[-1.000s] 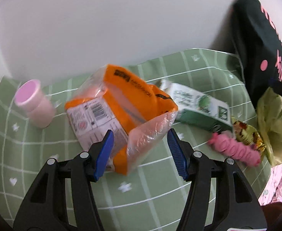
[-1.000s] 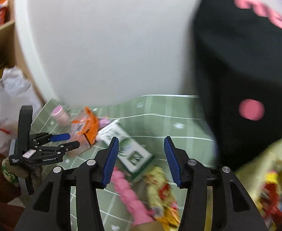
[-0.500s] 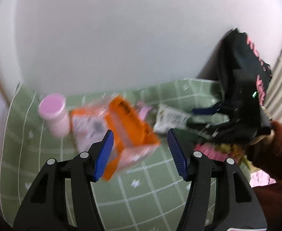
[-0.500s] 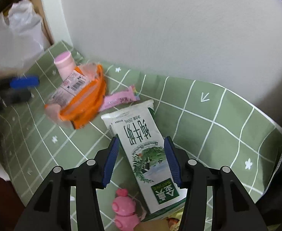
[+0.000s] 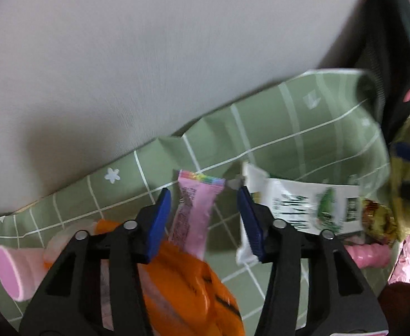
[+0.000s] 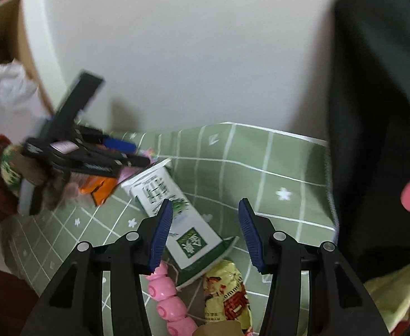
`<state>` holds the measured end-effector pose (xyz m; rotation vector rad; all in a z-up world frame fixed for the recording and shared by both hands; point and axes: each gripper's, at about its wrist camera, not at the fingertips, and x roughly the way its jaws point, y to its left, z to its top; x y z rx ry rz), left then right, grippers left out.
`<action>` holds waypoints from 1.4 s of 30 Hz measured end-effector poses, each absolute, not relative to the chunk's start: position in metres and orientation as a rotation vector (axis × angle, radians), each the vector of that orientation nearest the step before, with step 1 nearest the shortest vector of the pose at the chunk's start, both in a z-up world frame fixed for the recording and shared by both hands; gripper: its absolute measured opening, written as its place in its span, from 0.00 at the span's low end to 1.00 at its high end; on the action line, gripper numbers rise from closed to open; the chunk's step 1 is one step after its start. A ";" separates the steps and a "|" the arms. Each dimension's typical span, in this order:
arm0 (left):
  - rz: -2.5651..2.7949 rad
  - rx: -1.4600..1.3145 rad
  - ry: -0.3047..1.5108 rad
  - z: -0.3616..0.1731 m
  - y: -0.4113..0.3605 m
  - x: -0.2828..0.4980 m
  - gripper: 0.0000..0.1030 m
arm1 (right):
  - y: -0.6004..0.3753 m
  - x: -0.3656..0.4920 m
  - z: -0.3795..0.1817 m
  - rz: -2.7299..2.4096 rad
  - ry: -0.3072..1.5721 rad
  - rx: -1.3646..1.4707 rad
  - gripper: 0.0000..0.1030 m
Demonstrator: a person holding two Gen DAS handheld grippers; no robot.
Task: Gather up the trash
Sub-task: 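Close the left tool on the pink candy bar wrapper while the right tool grasps the white milk carton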
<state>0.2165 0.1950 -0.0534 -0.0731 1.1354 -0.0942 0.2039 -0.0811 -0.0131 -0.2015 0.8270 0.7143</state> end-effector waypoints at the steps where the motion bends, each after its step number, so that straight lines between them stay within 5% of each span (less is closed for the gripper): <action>1: -0.084 -0.067 1.158 -0.058 0.195 0.220 0.31 | -0.083 0.205 -0.013 0.709 0.826 -0.193 0.45; 5: -0.069 -0.108 1.117 -0.051 0.199 0.214 0.22 | -0.080 0.206 -0.019 0.725 0.846 -0.188 0.45; 17: -0.025 -0.513 0.701 0.037 0.243 0.109 0.22 | 0.000 0.200 -0.052 0.928 0.883 -0.477 0.45; 29: 0.089 -0.437 0.662 0.049 0.231 0.066 0.22 | 0.051 0.217 -0.074 0.990 0.945 -0.691 0.52; 42: 0.165 -0.482 0.709 0.016 0.249 0.039 0.22 | 0.074 0.246 -0.083 1.016 1.060 -0.572 0.53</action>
